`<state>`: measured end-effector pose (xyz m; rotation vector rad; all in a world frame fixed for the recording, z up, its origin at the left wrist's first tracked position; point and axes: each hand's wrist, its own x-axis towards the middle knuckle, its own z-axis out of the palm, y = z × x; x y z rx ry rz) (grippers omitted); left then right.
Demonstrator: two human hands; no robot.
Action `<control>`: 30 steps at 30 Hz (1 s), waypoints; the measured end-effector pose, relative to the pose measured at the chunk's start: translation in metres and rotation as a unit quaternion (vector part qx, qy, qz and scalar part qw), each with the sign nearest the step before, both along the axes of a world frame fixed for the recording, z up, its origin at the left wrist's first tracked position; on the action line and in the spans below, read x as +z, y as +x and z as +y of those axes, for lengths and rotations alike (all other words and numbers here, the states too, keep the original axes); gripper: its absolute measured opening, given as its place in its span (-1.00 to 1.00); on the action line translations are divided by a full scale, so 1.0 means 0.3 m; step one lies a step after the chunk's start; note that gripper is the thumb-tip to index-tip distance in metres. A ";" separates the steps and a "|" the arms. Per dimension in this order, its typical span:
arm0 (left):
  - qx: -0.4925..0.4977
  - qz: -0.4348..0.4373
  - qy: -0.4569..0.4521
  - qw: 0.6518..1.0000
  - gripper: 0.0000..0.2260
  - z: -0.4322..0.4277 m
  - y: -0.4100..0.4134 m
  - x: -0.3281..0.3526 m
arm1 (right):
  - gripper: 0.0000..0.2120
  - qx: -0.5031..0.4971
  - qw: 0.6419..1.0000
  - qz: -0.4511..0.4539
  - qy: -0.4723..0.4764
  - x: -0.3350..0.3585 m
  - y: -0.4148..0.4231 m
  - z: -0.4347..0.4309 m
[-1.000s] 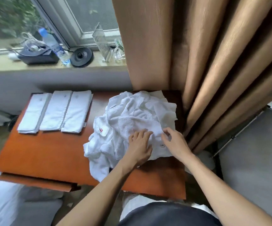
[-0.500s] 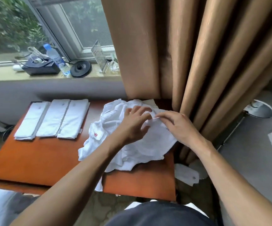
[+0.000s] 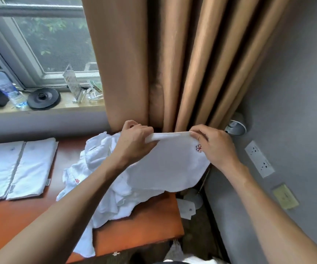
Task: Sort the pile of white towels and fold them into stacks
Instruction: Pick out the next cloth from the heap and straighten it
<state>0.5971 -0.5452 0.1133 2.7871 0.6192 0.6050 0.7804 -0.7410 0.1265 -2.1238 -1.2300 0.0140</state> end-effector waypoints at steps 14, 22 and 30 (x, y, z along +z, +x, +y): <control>0.057 -0.119 -0.383 0.914 -0.82 -0.291 0.089 0.033 | -0.74 -0.039 0.980 0.184 0.056 -0.057 -0.076 -0.187; 0.003 -0.130 -0.343 0.930 -0.87 -0.464 0.155 -0.047 | -0.93 0.015 0.966 0.246 0.081 -0.112 -0.068 -0.236; 0.056 -0.183 -0.632 0.751 -0.62 -0.611 0.162 -0.085 | -0.85 0.034 0.928 0.353 0.113 -0.158 -0.023 -0.305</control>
